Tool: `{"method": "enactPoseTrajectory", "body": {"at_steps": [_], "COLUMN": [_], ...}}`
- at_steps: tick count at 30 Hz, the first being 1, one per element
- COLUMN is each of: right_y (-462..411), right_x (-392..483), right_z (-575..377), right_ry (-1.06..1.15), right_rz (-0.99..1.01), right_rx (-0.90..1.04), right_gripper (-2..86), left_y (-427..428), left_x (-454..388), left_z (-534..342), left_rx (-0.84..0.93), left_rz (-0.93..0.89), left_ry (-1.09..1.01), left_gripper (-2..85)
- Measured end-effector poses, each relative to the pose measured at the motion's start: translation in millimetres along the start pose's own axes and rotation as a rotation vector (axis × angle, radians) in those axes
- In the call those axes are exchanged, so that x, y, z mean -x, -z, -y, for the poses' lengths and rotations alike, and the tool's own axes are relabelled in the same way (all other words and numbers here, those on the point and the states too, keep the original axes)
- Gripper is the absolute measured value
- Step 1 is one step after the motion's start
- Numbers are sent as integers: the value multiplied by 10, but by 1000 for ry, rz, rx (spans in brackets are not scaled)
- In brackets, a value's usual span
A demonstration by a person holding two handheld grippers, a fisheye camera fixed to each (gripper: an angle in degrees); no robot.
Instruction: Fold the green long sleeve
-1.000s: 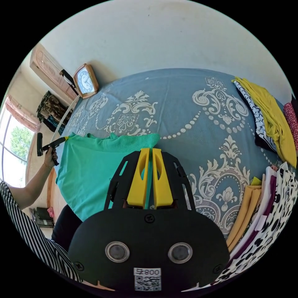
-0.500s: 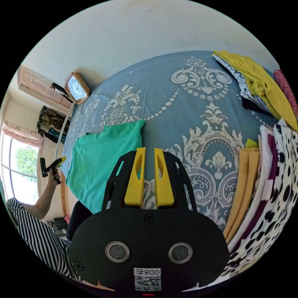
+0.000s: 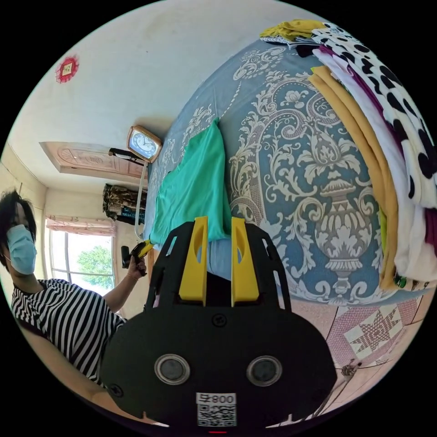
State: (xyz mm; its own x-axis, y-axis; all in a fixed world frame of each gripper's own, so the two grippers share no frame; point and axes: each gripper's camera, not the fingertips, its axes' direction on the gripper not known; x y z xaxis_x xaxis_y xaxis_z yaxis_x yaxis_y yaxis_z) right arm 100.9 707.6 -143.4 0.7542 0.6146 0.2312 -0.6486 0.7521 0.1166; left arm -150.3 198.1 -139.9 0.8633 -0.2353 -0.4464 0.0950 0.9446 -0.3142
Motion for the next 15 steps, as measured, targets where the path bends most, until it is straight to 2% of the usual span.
{"method": "enactPoseTrajectory", "body": {"at_steps": [5,9,15], "right_y": [-127,-217,94], "right_x": [-60,-113,-154], "right_z": [52,152,405], "right_ry": [30,35,107], "right_rz": [-24,-39,58], "right_rx": [43,109,139], "right_gripper": [83,34,10], "left_y": [-141,-189,-162], "left_x": [-28,-85,-192], "left_z": [-98,-165,-216], "left_rx": [4,21,97], "left_rz": [-3,-28,-121], "left_ry": [6,-34,-206], "left_gripper": [31,23,17]}}
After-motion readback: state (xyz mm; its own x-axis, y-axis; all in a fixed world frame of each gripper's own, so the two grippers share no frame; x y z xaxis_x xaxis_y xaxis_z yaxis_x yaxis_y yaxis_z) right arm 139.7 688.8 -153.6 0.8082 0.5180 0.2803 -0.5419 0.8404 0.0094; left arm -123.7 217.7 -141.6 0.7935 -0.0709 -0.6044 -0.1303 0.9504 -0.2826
